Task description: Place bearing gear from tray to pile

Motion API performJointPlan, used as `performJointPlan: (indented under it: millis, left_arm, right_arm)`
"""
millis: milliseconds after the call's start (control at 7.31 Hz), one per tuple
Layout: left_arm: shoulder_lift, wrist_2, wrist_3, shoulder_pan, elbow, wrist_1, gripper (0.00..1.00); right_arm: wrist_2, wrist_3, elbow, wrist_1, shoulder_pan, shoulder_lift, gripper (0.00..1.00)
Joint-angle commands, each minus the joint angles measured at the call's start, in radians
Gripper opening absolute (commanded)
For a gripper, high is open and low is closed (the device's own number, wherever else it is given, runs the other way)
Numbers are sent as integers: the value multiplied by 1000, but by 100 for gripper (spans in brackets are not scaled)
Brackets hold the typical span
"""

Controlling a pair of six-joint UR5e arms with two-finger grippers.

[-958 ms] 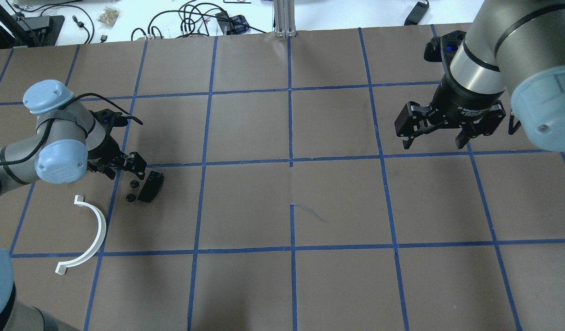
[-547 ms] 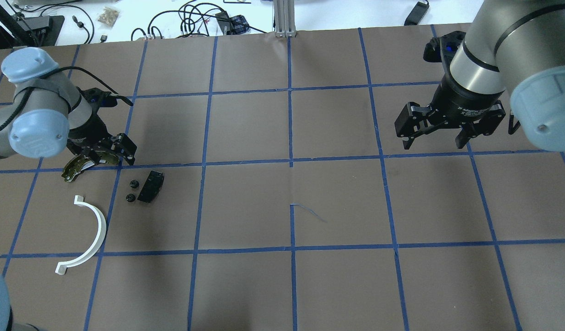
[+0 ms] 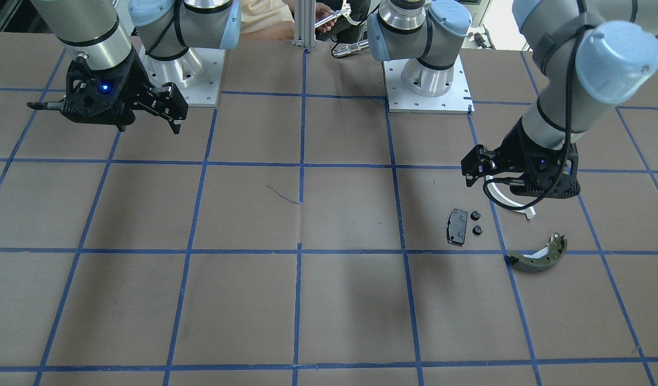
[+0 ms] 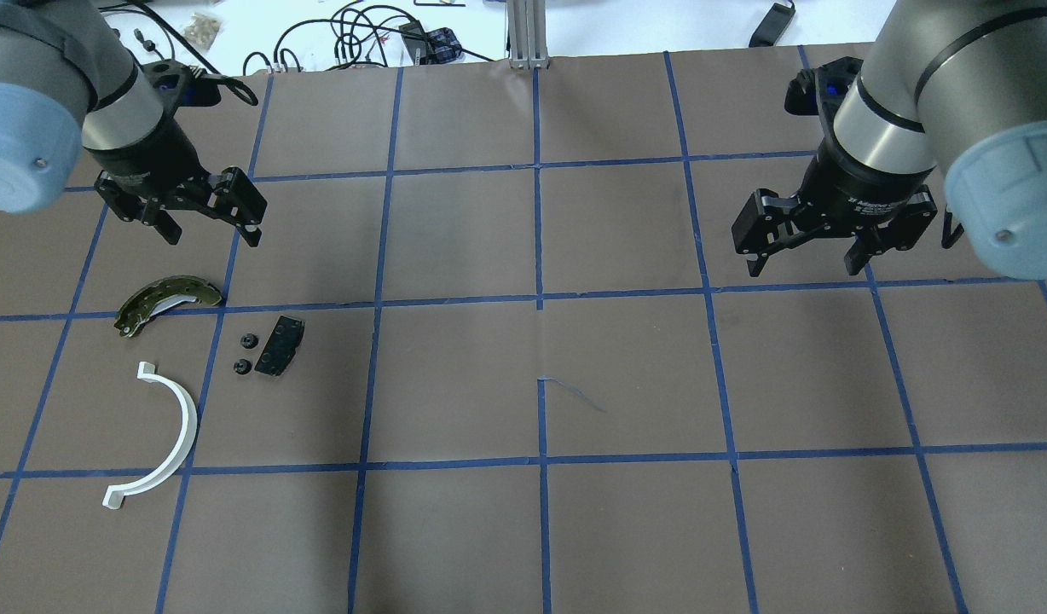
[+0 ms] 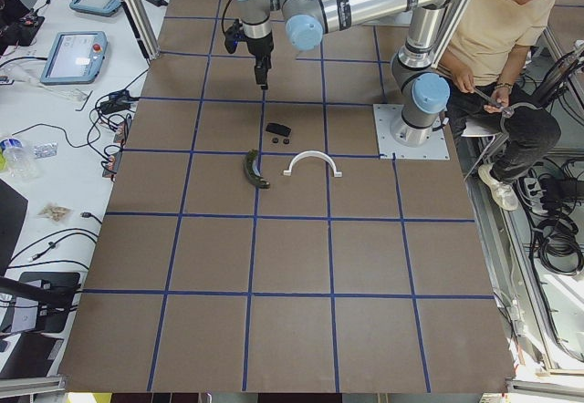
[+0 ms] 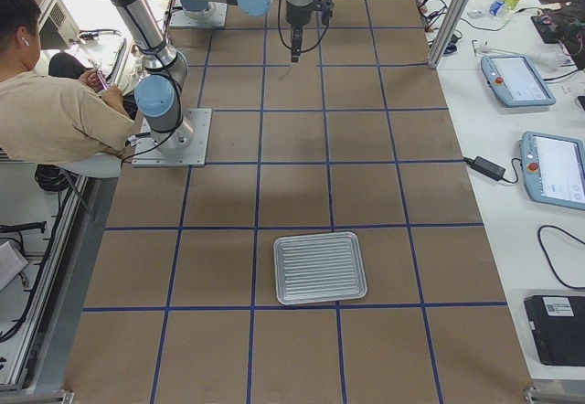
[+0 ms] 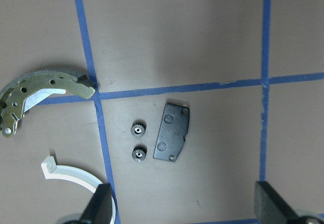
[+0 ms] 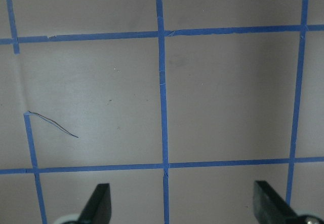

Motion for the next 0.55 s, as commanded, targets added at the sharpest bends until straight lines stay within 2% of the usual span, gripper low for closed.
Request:
performJointPlan:
  millis: [0,137,410]
  left_arm:
    - [109,-9,-83,-96,1,-30,100]
    - [107,2,-140,-155,9,-19,100]
    - [101,-53,-153,-201,41,-36,100]
  right_arm:
    - [-2,1,0,0,0,-6,100]
    - [-5,10,0,0,0,-8,100]
    - [-2,10,-2,0,0,-9,100]
